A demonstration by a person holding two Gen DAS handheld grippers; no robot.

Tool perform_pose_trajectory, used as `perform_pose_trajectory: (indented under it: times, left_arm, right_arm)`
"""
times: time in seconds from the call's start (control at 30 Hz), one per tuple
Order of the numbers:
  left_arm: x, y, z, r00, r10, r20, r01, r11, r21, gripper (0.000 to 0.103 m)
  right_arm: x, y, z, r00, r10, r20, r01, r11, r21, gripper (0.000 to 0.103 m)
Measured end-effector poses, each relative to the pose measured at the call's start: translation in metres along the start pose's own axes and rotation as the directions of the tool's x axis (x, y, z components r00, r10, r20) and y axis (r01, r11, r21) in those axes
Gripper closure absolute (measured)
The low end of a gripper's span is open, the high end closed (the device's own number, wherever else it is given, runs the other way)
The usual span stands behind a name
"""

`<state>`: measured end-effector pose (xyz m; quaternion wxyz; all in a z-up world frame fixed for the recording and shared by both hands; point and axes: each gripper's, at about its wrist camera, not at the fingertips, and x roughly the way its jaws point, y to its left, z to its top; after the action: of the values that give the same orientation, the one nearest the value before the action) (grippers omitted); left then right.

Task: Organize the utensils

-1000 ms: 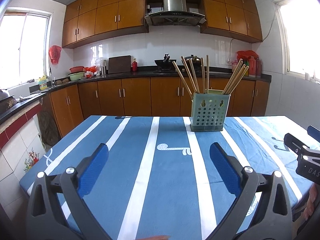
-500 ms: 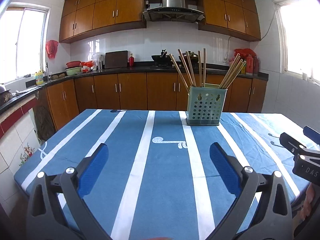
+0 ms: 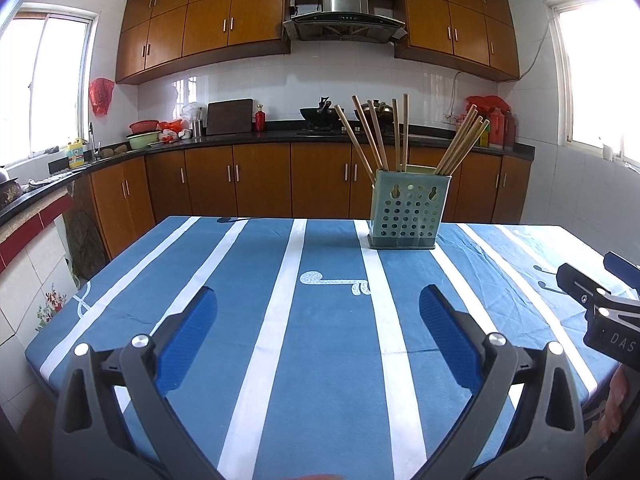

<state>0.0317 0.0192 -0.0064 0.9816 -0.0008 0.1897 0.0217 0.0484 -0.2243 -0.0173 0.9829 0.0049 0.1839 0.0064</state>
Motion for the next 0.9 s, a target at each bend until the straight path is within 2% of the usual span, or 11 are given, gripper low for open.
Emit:
perform_pose_trajectory:
  times: [0.9]
  left_arm:
    - [0.0018,-0.0027,-0.0015,1.000,-0.008,-0.010,0.008,1.000,0.002,0.004]
  right_arm:
    - [0.0011,-0.0010,-0.0002,1.000,0.002,-0.005,-0.002,1.000,0.006,0.002]
